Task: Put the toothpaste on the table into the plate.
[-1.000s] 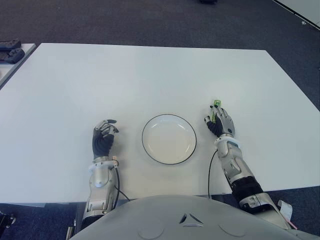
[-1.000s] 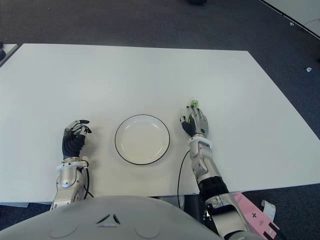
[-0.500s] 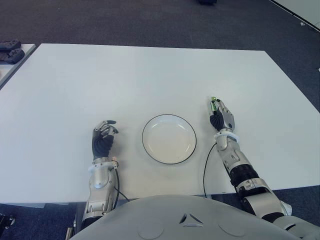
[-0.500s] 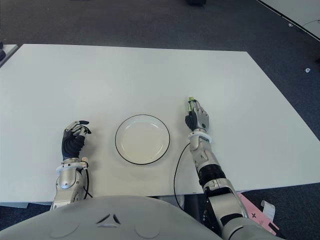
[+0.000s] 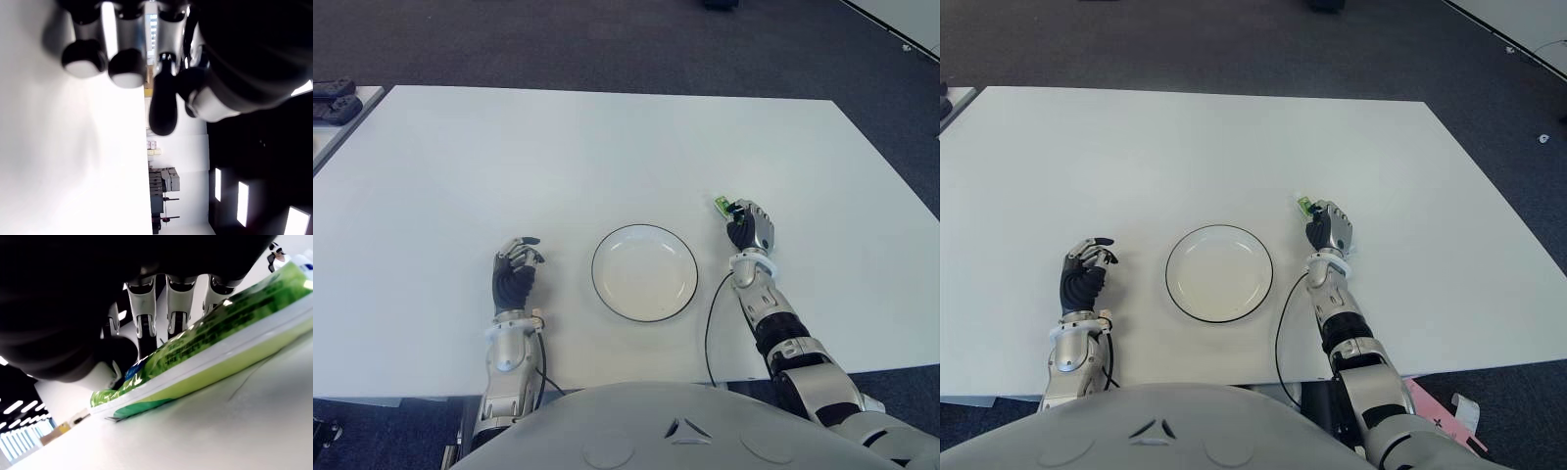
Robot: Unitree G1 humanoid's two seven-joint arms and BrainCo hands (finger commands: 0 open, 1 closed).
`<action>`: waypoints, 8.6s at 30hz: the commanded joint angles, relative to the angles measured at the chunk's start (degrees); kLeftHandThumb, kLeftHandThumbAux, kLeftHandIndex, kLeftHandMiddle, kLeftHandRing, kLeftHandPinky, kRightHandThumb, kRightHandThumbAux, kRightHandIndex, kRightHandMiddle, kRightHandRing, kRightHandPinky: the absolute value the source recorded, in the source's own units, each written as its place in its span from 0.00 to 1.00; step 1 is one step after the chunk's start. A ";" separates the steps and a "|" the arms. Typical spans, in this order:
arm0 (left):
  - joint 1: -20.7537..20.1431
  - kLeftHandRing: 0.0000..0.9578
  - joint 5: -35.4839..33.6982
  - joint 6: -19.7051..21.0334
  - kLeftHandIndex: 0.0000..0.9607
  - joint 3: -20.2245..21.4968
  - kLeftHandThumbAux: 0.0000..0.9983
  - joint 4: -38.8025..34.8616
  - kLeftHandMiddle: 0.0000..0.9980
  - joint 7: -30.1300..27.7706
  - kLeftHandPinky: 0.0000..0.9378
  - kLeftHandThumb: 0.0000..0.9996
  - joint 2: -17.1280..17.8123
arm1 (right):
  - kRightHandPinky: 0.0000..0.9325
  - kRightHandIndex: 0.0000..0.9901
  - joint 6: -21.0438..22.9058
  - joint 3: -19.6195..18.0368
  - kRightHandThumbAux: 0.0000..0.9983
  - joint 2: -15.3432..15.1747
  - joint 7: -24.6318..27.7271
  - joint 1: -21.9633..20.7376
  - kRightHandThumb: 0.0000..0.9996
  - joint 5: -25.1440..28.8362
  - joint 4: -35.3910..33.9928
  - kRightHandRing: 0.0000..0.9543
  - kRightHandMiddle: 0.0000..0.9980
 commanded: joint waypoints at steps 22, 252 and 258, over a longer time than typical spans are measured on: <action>-0.13 0.92 0.10 1.14 0.46 0.40 0.72 2.33 0.89 0.89 0.93 0.70 -0.41 | 0.55 0.45 -5.11 1.85 0.67 4.11 -1.83 6.97 1.00 3.79 5.21 0.47 0.40; -0.14 0.93 0.48 2.02 0.46 2.18 0.72 1.89 0.90 1.90 0.94 0.71 -0.84 | 0.83 0.40 5.37 4.94 0.66 0.21 2.73 8.75 0.95 -2.79 -19.28 0.54 0.50; -0.36 0.93 0.53 2.41 0.46 2.11 0.72 1.92 0.90 2.03 0.94 0.71 -0.96 | 0.88 0.39 -0.82 4.83 0.66 -1.07 4.36 11.94 0.95 -2.57 -30.41 0.55 0.51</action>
